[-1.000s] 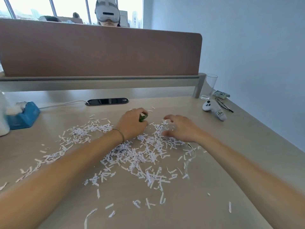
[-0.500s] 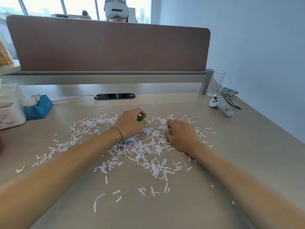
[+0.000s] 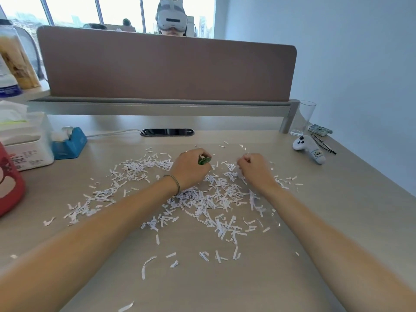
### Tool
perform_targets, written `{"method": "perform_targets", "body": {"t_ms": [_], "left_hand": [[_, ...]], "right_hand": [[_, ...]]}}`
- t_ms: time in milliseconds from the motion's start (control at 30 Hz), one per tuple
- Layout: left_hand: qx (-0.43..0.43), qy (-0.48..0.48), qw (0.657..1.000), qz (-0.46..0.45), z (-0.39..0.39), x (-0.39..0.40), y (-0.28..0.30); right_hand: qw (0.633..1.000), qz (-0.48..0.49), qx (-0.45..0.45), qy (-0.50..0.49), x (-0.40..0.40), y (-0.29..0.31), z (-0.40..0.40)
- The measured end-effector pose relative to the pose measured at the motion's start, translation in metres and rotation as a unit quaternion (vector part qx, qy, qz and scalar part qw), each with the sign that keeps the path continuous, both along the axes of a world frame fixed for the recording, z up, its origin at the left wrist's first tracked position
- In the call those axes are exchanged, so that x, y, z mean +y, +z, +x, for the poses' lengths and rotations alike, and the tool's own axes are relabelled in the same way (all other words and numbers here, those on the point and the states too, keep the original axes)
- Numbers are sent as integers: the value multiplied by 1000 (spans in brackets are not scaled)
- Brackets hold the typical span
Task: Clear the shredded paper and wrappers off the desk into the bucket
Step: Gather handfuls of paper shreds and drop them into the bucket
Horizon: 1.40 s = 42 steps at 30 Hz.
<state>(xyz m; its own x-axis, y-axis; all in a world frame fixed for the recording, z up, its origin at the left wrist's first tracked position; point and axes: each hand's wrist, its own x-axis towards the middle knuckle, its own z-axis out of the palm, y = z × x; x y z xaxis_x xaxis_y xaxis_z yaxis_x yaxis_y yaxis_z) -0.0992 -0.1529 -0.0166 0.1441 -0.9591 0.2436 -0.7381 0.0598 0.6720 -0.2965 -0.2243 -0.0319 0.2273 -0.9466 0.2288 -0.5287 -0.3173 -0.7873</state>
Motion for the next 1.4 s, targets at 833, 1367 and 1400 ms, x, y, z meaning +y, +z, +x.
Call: {"method": "perform_targets", "body": {"t_ms": [833, 1367, 1400], "left_hand": [[-108, 239, 960, -100, 232, 170, 160], [-249, 230, 909, 241, 318, 246, 161], [-243, 238, 915, 214, 319, 249, 161]], "right_hand": [[951, -77, -138, 266, 108, 153, 287], [934, -120, -126, 311, 164, 197, 427], [935, -121, -132, 307, 166, 201, 436]]}}
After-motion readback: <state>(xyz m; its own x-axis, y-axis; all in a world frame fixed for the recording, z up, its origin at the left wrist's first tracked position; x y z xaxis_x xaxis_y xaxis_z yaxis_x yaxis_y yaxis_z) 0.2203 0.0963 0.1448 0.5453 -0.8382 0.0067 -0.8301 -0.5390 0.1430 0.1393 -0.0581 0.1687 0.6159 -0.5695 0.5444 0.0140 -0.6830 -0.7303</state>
